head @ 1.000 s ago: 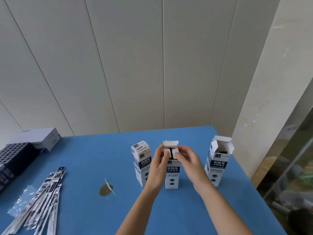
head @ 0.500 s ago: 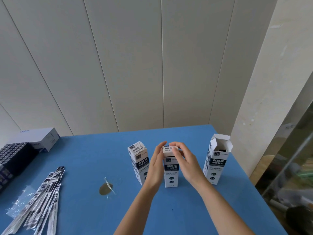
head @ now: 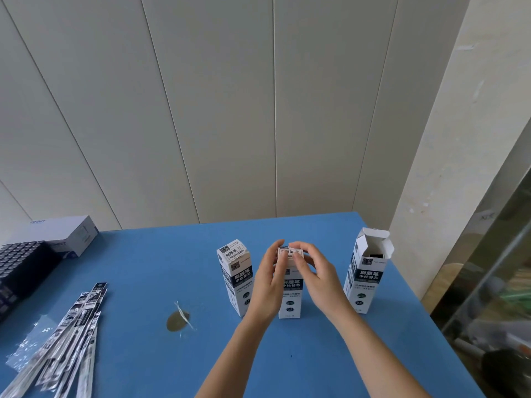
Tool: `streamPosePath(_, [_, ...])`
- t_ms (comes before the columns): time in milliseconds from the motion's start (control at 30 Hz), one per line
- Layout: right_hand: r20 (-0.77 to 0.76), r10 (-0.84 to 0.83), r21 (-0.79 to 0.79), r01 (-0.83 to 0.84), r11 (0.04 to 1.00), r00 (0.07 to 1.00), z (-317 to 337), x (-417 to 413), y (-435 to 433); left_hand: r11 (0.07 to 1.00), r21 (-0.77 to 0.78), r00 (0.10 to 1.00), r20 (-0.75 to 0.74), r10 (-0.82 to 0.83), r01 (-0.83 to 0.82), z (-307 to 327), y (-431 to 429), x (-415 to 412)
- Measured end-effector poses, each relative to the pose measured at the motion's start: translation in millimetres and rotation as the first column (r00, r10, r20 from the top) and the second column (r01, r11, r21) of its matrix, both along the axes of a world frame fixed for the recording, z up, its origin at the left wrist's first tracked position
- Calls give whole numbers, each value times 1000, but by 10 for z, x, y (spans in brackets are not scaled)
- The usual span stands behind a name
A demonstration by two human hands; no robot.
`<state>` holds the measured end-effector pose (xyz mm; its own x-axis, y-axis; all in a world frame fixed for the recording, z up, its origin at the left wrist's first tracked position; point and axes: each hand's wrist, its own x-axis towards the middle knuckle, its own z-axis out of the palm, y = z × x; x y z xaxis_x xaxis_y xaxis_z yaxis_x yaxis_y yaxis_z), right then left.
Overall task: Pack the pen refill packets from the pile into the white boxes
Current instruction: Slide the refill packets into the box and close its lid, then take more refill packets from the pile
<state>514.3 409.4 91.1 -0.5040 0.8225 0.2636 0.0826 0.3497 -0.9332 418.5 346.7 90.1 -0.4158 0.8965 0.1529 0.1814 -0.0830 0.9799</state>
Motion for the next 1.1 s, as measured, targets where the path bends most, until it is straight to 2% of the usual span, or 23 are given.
streamPosePath(100, [4, -6, 4, 6, 1000, 1000, 4, 4, 5, 999, 22, 998, -38, 43, -42, -23, 17, -35])
streamPosePath(267, [3, 44, -31, -44, 999, 999, -11, 4, -21, 1000, 27, 999, -35, -10, 11, -60, -28, -55])
streamPosePath(367, [-49, 71, -85, -75, 994, 996, -29, 9, -63, 1000, 21, 987, -162, 10, -7, -64, -23, -59])
streamPosePath(433, [-41, 105, -75, -108, 991, 994, -68, 33, -77, 997, 36, 923, -377, 81, -73, -52, -61, -69])
streamPosePath(500, [7, 145, -59, -145, 988, 989, -123, 73, -60, 963, 198, 781, -567, 264, -181, -66, -164, -103])
streamPosePath(533, [34, 152, -51, -150, 987, 988, -149, 96, -35, 923, 314, 716, -591, 372, -221, -98, -232, -130])
streamPosePath(600, [84, 156, -55, -152, 987, 984, -185, 128, 27, 829, 432, 679, -491, 546, -355, -209, -362, -211])
streamPosePath(667, [127, 169, -85, -159, 984, 977, -213, 138, 82, 802, 356, 711, -378, 593, -480, -315, -450, -334])
streamPosePath(733, [163, 169, -105, -153, 983, 972, -254, 133, 119, 846, 159, 790, -307, 532, -508, -435, -481, -491])
streamPosePath(800, [156, 167, -124, -148, 981, 974, -297, 125, 149, 904, -56, 885, -240, 399, -423, -507, -473, -645])
streamPosePath(867, [135, 185, -140, -166, 976, 973, -310, 97, 173, 932, -175, 940, -188, 284, -317, -557, -438, -767])
streamPosePath(1100, [125, 306, -218, -275, 936, 944, -239, -145, 279, 947, -321, 997, -69, -30, 6, -505, -288, -1105])
